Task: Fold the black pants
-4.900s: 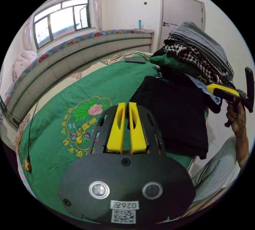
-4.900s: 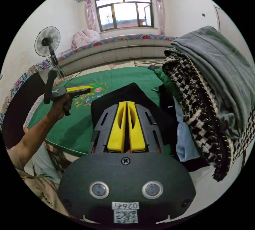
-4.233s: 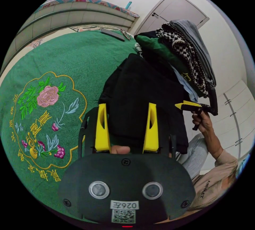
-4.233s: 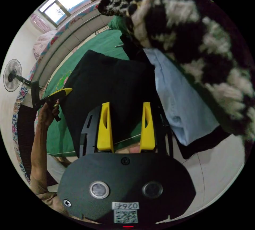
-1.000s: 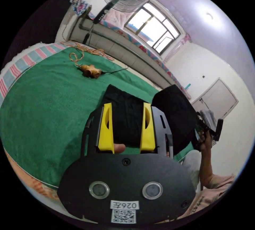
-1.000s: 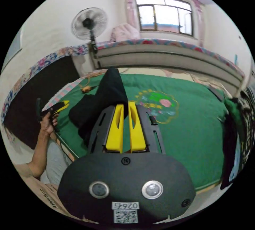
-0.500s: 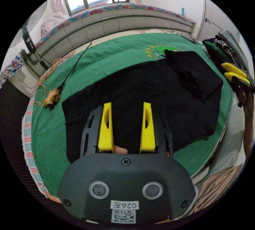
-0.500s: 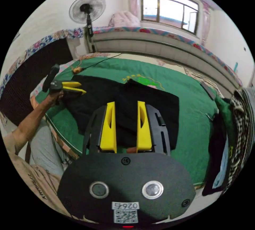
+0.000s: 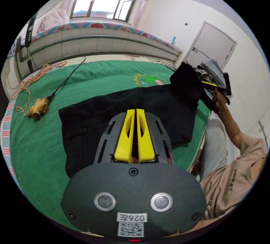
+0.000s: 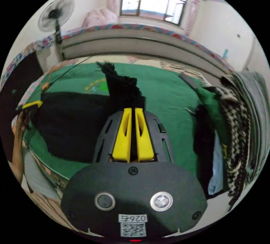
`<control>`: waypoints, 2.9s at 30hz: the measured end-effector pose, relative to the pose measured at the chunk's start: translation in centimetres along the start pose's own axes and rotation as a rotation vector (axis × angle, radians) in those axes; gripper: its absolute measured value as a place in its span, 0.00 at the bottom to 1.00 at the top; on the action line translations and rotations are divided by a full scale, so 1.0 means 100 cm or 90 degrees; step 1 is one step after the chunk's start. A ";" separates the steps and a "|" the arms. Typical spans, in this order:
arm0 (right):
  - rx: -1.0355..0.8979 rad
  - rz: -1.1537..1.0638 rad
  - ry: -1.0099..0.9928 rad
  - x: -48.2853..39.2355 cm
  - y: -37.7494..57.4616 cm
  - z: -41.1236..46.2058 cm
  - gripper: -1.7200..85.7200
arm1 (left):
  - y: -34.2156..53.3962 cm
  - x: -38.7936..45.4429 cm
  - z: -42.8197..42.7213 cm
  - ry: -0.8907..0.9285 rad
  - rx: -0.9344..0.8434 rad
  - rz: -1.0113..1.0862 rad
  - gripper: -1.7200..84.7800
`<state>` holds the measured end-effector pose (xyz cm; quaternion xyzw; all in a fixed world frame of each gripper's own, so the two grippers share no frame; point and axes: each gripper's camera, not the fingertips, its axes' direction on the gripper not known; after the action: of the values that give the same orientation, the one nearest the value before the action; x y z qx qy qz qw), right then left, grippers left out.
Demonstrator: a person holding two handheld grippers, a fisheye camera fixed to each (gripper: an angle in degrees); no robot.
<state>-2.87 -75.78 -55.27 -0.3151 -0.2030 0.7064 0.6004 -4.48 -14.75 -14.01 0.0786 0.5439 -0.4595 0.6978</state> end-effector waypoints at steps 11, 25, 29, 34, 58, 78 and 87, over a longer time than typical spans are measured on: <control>0.137 0.382 0.010 0.203 0.078 -0.062 0.07 | 0.014 -0.038 -0.039 -0.034 0.111 -0.125 0.19; -0.138 0.116 0.021 0.179 0.023 0.049 0.02 | -0.010 -0.013 0.056 -0.264 -0.130 -0.064 0.10; -0.094 0.165 -0.020 0.198 0.030 0.023 0.00 | 0.008 -0.034 0.012 -0.157 -0.006 -0.137 0.05; 0.041 0.220 -0.128 0.224 0.055 -0.040 0.00 | 0.034 -0.050 -0.036 0.040 0.106 -0.139 0.03; 0.006 0.155 -0.173 0.233 0.167 -0.170 0.01 | 0.128 -0.061 -0.186 0.190 -0.002 0.078 0.01; -0.279 -0.089 -0.295 0.048 0.008 0.020 0.01 | 0.012 -0.231 0.013 -0.166 -0.216 -0.315 0.26; -0.275 -0.109 -0.290 0.035 -0.014 0.038 0.01 | -0.003 -0.186 0.044 -0.176 -0.187 -0.191 0.12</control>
<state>-4.70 -71.73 -52.32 -0.2506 -0.5031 0.6461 0.5163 -1.47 -7.24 3.34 -0.1692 0.5096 -0.4803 0.6936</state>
